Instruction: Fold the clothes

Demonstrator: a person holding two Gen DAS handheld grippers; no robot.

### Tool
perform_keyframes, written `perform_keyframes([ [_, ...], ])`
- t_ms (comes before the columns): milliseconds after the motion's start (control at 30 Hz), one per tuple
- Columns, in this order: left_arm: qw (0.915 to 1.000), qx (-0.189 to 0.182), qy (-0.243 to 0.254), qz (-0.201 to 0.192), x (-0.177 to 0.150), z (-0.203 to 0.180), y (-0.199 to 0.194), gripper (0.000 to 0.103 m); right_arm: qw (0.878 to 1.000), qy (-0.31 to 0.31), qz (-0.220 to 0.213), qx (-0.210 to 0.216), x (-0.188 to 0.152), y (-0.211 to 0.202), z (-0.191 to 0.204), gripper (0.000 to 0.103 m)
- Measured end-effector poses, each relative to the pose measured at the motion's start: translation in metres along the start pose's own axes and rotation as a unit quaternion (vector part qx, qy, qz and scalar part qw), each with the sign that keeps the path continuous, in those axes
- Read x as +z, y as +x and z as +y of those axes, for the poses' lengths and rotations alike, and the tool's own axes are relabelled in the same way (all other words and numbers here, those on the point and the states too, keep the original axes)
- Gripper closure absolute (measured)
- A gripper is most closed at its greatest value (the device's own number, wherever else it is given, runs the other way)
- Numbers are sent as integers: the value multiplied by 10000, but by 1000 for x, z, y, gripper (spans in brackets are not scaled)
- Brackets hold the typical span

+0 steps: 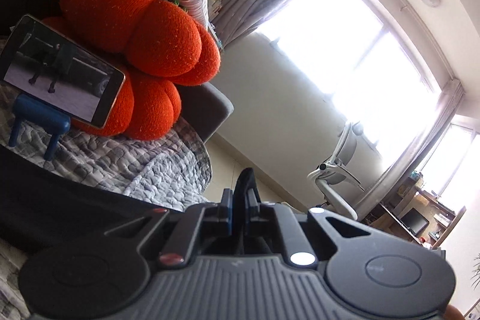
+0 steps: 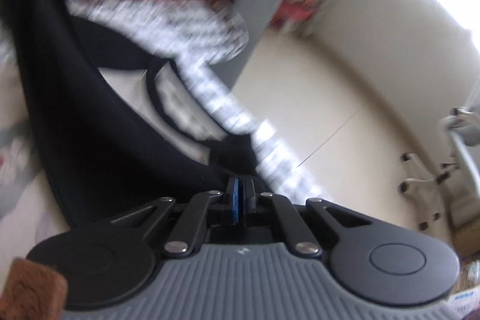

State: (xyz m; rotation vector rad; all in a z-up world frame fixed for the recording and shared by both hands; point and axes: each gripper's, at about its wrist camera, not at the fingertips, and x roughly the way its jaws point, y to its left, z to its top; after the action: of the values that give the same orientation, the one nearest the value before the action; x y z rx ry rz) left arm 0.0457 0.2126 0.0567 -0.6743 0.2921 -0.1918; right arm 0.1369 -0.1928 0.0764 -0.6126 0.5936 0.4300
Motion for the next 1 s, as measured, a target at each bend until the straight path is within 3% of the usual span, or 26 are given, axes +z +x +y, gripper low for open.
perform_keyframes([
  [67, 9987, 460, 87, 198, -2, 4, 8, 96, 9995, 91, 0, -318, -6, 2, -1, 101],
  [167, 9914, 1154, 211, 575, -6, 11, 23, 96, 9989, 60, 268, -372, -15, 14, 3, 101],
  [267, 9916, 1136, 97, 609, -6, 17, 24, 96, 9988, 252, 279, -313, -13, 15, 2, 99],
  [367, 9917, 1039, 70, 751, -7, 19, 28, 96, 9983, 444, 291, -254, -12, 17, 0, 80],
  [400, 9908, 1080, 46, 818, -8, 20, 30, 96, 9984, 448, 241, -260, -10, 15, 2, 65],
  [433, 9897, 1118, -3, 892, -9, 23, 32, 93, 9986, 431, 170, -245, -9, 11, 5, 57],
  [533, 9879, 1168, -175, 1001, -11, 28, 36, 87, 9990, 443, 34, 35, -10, -4, 11, 56],
  [600, 9883, 1120, -209, 1010, -12, 27, 36, 77, 9981, 451, -26, 410, -14, -15, 16, 55],
  [667, 9889, 982, -230, 1087, -14, 24, 39, 56, 9958, 459, -87, 785, -17, -27, 22, 55],
  [767, 9890, 817, -230, 1212, -19, 17, 44, 49, 9925, 187, 78, 1205, -24, -27, 38, 53],
  [833, 9861, 964, -18, 1350, -27, 12, 53, 52, 9933, 34, 309, 1110, -30, -17, 46, 54],
  [867, 9841, 1062, 151, 1416, -32, 10, 58, 61, 9929, 170, 378, 1116, -31, -12, 44, 56],
  [900, 9815, 1169, 333, 1481, -36, 7, 63, 73, 9918, 351, 423, 1157, -32, -7, 41, 62],
  [933, 9792, 1253, 487, 1520, -38, 5, 66, 91, 9896, 492, 413, 1289, -33, -6, 37, 81],
  [1000, 9806, 1207, 495, 1462, -36, 6, 65, 97, 9903, 381, 392, 1276, -30, -10, 39, 92],
])
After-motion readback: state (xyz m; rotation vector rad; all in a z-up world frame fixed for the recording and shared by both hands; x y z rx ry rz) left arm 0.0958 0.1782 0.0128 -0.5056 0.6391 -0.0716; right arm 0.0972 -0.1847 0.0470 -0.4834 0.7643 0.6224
